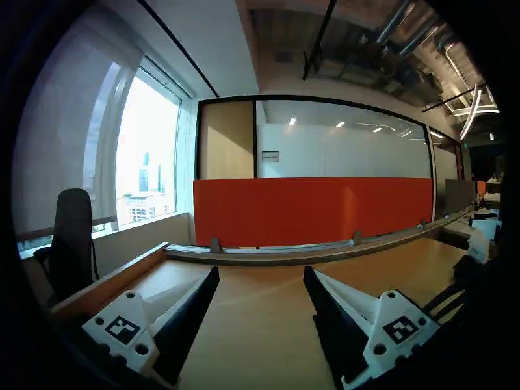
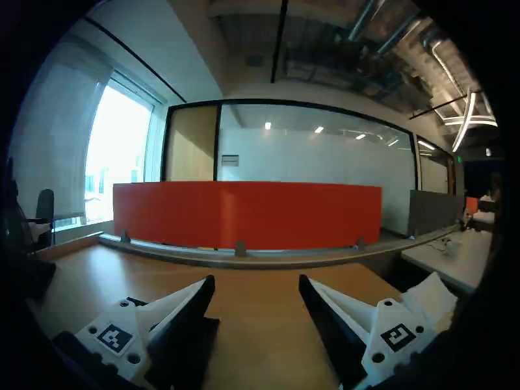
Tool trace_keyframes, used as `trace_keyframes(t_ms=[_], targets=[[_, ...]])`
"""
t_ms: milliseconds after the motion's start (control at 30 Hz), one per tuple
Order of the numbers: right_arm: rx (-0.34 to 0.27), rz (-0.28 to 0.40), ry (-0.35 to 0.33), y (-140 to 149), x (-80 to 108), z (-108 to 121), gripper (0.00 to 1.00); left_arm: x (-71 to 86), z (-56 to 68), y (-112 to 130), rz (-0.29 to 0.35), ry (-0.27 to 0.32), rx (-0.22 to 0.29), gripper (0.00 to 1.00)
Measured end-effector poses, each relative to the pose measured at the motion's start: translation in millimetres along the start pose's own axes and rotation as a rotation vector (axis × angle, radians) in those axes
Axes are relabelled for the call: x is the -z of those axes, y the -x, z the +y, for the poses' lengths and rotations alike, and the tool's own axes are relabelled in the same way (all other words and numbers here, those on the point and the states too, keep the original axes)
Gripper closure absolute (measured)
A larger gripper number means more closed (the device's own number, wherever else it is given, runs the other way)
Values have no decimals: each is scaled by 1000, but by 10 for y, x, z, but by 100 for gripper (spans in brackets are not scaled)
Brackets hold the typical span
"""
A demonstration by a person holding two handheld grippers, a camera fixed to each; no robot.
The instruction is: Fold towel
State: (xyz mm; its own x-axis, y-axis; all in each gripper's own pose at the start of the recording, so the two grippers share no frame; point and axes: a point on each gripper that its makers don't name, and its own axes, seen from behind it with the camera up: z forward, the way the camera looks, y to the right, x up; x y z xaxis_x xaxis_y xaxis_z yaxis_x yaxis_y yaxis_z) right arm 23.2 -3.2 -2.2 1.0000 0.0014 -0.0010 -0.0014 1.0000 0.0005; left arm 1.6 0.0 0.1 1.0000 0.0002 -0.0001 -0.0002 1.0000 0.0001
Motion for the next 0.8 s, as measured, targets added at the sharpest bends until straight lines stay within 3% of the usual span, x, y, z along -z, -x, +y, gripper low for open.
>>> trace_keyframes(t_ms=[233, 500, 800], targets=[[3, 9, 9, -441, 53, -25, 0, 28, -15, -315, -3, -2, -2, 4], [11, 1, 0, -622, 68, -59, 0, 66, -20, -482, -22, 14, -12, 4], [86, -33, -81, -752, 96, -235, 0, 73, 157, -536, -86, 105, -48, 4]])
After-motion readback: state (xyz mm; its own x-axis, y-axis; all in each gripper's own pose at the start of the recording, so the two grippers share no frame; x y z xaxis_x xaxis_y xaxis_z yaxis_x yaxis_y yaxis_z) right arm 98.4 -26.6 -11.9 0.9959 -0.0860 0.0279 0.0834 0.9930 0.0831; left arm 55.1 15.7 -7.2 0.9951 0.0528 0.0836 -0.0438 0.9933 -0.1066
